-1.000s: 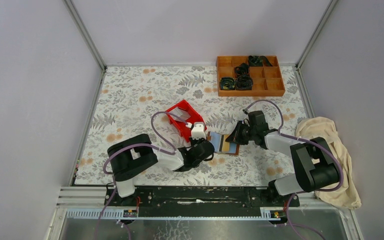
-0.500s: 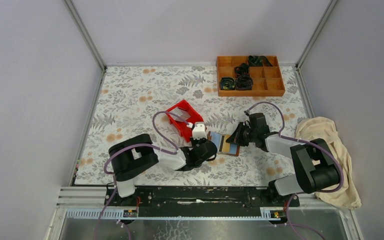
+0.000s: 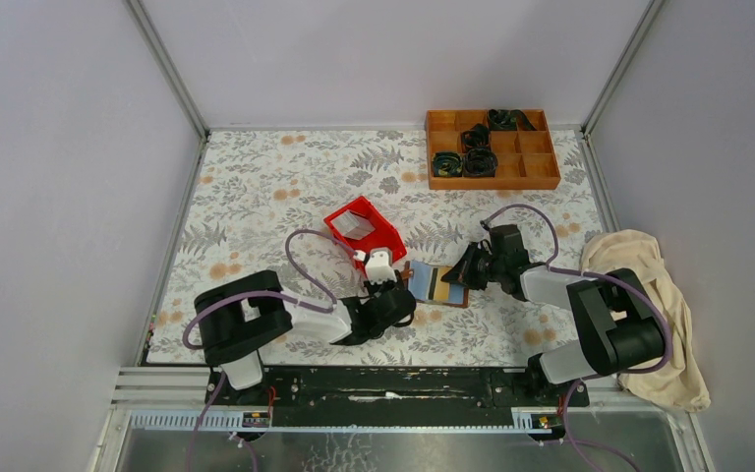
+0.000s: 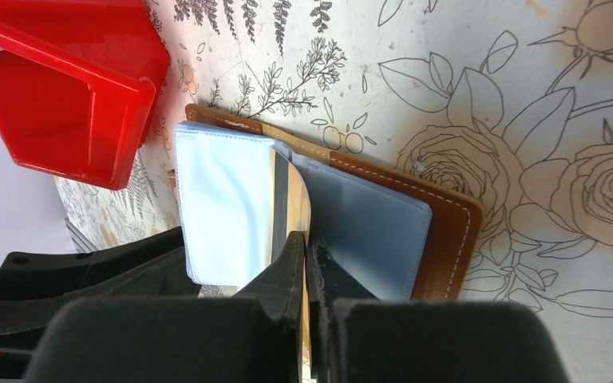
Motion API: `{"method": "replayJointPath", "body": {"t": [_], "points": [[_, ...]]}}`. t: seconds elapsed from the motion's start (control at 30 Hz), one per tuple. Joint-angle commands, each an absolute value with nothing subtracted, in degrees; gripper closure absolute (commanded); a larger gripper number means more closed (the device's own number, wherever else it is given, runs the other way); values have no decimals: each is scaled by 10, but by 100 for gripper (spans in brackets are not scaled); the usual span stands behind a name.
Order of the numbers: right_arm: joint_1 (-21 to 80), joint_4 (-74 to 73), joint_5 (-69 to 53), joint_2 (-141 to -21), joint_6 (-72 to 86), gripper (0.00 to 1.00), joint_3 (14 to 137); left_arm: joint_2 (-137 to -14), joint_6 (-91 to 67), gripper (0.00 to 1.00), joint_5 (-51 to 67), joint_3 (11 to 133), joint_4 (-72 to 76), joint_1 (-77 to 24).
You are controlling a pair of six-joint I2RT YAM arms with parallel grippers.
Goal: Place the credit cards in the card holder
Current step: Insert the credit card into the card holder.
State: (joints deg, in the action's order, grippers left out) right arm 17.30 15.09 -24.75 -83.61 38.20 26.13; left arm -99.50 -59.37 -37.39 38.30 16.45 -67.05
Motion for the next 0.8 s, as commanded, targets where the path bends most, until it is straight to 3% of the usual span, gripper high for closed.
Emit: {"method": "replayJointPath", "body": {"t": [0.0,0.77], "points": [[182,104,-216,-861,371,100,240,-1028,-618,65,-276,329,56,-684],[182,91,-220,-856,358,100,239,-1029,-739,79,-341,264,64,-682]]}}
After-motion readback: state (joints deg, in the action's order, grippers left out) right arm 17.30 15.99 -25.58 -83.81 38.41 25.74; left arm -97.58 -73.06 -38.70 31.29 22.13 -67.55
